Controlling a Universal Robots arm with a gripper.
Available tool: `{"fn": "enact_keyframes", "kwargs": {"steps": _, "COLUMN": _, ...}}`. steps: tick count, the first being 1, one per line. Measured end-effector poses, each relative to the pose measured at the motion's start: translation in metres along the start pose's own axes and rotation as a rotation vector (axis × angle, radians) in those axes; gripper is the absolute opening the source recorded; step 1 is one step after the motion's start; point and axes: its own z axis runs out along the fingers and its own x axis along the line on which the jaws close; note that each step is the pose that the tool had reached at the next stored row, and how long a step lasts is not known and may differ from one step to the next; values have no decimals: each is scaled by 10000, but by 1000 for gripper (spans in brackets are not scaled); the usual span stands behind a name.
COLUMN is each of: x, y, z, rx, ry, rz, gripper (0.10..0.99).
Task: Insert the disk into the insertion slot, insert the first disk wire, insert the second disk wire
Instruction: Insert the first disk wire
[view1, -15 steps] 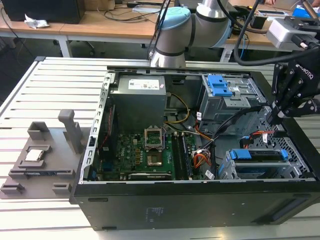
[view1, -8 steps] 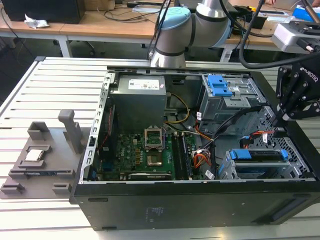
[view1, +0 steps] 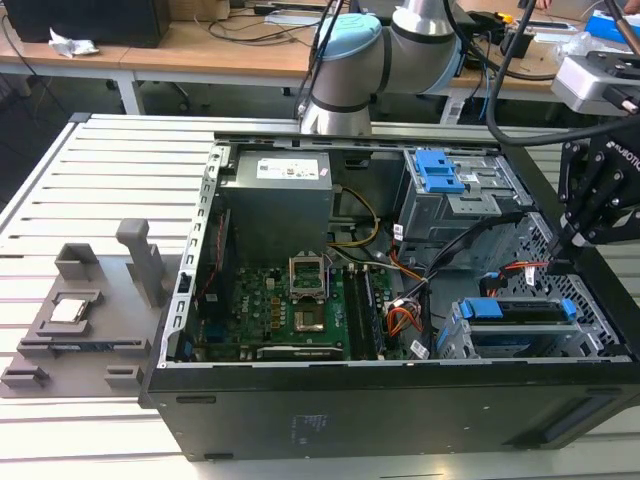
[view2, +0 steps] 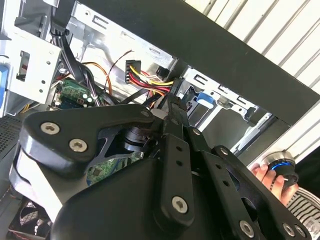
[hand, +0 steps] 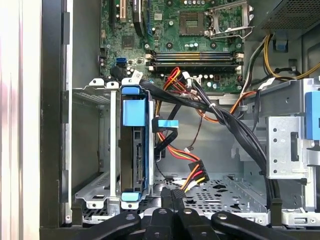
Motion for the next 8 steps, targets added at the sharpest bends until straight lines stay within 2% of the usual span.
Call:
{"fn": "enact_keyframes", "kwargs": {"steps": 5, "x": 0, "y": -1, "z": 1, "rx": -1, "ry": -1, "rz": -2, "gripper": 114}}
{"fn": "enact_keyframes", "kwargs": {"steps": 6, "x": 0, "y": -1, "z": 1, "rx": 0, "ry": 0, "rz": -2, "gripper": 169}}
{"fn": "enact_keyframes", "kwargs": {"steps": 7, "x": 0, "y": -1, "z": 1, "rx": 0, "ry": -1, "rz": -2, "gripper": 294}}
{"fn": "enact_keyframes", "kwargs": {"steps": 8, "x": 0, "y": -1, "z": 2, "rx": 0, "ry": 0, "rz": -2, "gripper": 361}}
